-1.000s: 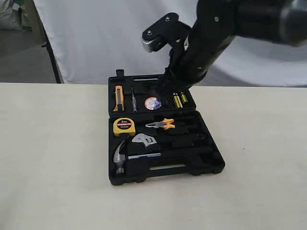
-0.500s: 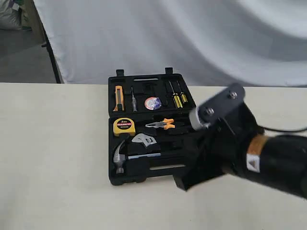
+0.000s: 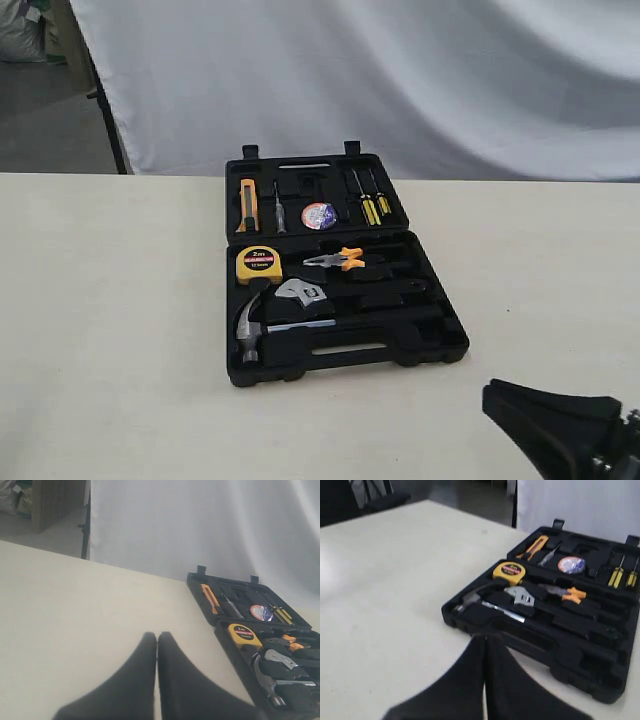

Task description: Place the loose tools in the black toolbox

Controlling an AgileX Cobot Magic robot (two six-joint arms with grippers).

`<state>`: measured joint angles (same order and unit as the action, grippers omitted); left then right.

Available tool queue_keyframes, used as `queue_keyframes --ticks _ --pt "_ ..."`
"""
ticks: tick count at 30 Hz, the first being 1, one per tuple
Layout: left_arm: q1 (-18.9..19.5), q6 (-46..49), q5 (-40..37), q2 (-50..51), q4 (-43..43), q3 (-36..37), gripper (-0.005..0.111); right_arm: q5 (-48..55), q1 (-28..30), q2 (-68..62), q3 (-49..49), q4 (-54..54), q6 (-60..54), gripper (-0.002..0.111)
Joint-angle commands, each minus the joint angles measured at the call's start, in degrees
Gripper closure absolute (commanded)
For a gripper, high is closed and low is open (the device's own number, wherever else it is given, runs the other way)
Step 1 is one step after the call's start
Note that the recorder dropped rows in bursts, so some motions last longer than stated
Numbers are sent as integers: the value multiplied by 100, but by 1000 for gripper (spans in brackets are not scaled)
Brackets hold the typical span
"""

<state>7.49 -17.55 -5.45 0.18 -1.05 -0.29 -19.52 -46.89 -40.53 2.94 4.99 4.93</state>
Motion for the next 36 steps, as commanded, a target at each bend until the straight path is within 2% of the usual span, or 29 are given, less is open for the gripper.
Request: queue_keyframes --ticks 1,9,12,18,28,32,36 --pt "145 -27 41 -18 -25 -15 106 -113 -4 955 -224 -66 27 109" --pt "145 -27 41 -18 -25 -15 106 -347 12 2213 -294 -54 -57 109" --pt "145 -27 41 -18 -25 -15 106 -111 190 2499 -294 -47 -331 109" --pt "145 -27 41 -18 -25 -15 106 200 1094 2564 -294 -59 -193 109" --pt "145 -27 41 -18 -25 -15 106 307 2557 2592 -294 -42 877 109" --pt "145 -27 41 -18 -25 -15 106 933 3025 3084 -294 -47 941 109" --pt "145 -27 41 -18 -25 -15 106 2056 3501 4053 -294 -47 1006 109"
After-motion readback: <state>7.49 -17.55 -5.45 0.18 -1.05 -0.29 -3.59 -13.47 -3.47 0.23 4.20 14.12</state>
